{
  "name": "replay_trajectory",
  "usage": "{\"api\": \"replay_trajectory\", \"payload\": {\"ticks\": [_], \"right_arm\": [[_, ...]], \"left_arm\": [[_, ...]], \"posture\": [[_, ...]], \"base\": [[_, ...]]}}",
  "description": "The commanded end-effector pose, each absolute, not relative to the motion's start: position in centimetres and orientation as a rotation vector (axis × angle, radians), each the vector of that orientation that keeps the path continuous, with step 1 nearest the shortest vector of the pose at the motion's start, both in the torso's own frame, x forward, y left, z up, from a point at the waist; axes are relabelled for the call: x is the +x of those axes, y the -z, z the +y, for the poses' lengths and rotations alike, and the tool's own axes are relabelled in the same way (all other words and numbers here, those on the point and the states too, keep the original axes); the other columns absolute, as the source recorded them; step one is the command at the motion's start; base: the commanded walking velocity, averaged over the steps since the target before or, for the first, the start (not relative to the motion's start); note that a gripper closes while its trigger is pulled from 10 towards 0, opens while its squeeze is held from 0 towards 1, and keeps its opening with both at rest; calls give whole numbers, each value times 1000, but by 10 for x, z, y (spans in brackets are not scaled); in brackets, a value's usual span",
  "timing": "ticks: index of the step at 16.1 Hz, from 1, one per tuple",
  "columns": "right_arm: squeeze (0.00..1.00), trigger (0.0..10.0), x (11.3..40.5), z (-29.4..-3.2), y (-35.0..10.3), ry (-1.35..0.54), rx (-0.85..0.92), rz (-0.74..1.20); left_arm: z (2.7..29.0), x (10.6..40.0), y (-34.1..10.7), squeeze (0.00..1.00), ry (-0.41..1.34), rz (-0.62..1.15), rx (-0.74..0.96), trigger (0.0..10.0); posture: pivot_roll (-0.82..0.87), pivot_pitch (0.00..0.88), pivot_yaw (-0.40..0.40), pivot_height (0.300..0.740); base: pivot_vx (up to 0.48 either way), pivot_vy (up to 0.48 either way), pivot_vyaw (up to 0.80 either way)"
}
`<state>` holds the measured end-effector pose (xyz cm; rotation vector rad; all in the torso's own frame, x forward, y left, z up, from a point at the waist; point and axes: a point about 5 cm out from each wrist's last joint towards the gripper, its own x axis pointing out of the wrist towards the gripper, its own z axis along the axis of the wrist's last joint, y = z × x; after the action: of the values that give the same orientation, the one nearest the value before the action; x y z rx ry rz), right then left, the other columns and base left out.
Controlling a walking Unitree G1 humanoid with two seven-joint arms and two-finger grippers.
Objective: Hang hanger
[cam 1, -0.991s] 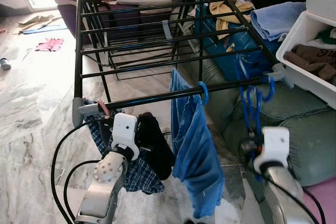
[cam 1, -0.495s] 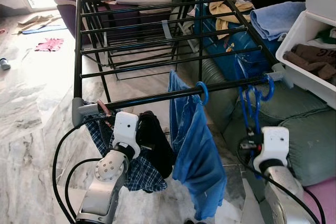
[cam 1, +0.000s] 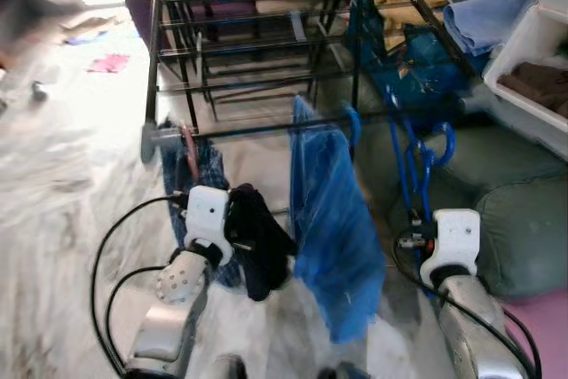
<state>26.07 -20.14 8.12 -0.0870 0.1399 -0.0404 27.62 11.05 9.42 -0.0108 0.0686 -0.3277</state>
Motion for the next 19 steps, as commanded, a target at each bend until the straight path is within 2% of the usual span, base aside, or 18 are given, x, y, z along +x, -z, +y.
{"api": "replay_trajectory", "payload": {"ticks": [1,19], "right_arm": [[0,10000,258,-204,-80,49,-86,141],[0,10000,267,-197,-80,41,-62,150]], "left_arm": [[109,276,-97,0,343,54,-3,10000],[107,276,-96,0,356,62,5,10000]], "posture": [[-21,99,-11,740],[-11,95,-17,740]], "base": [[-345,0,0],[-344,0,0]]}}
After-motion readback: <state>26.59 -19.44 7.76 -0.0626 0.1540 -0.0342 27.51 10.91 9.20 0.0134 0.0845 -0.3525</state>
